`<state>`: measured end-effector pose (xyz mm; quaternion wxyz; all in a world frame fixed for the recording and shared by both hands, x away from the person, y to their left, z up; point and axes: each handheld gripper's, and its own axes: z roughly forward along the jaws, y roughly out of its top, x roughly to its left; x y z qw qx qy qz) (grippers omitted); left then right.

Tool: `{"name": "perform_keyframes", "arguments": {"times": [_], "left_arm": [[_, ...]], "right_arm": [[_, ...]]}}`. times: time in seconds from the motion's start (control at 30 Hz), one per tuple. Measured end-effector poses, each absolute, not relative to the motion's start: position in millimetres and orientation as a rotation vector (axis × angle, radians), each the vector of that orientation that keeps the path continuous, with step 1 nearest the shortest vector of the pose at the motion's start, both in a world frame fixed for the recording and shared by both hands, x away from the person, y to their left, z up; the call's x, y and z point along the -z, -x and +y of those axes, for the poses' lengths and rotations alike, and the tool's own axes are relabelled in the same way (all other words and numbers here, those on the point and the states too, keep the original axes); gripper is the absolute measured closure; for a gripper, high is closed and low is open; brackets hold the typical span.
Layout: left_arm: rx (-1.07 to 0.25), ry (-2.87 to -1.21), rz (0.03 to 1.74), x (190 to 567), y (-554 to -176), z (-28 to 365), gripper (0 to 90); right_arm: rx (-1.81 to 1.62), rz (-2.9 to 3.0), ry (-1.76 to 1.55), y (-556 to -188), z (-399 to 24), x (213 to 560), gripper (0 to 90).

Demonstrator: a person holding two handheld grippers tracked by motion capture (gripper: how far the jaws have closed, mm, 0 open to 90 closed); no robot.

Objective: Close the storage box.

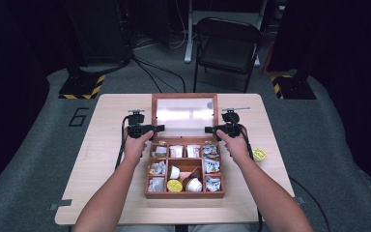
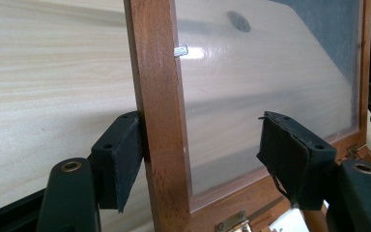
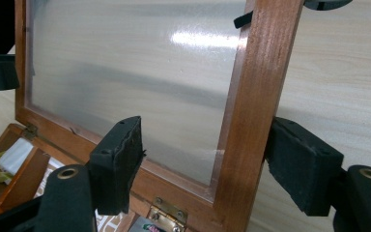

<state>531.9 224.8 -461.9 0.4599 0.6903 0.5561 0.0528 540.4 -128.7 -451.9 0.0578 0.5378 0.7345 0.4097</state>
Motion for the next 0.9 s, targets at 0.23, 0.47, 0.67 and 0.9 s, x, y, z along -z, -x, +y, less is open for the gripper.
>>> {"name": "perform_keyframes", "arguments": {"times": [0.23, 0.47, 0.67, 0.9], "left_arm": [[-0.137, -1.687, 1.326, 451, -523, 227, 32.6], [-0.182, -1.734, 1.270, 444, -512, 227, 32.5], [-0.192, -1.720, 1.230, 437, -504, 228, 32.9], [-0.210, -1.662, 1.177, 428, -491, 231, 35.3]], "right_arm": [[-1.261, 2.229, -1.595, -529, -130, 440, 29.4], [-1.299, 2.198, -1.550, -518, -132, 437, 31.1], [-1.341, 2.172, -1.538, -507, -135, 433, 32.1], [-1.377, 2.151, -1.511, -495, -139, 425, 36.4]]}}
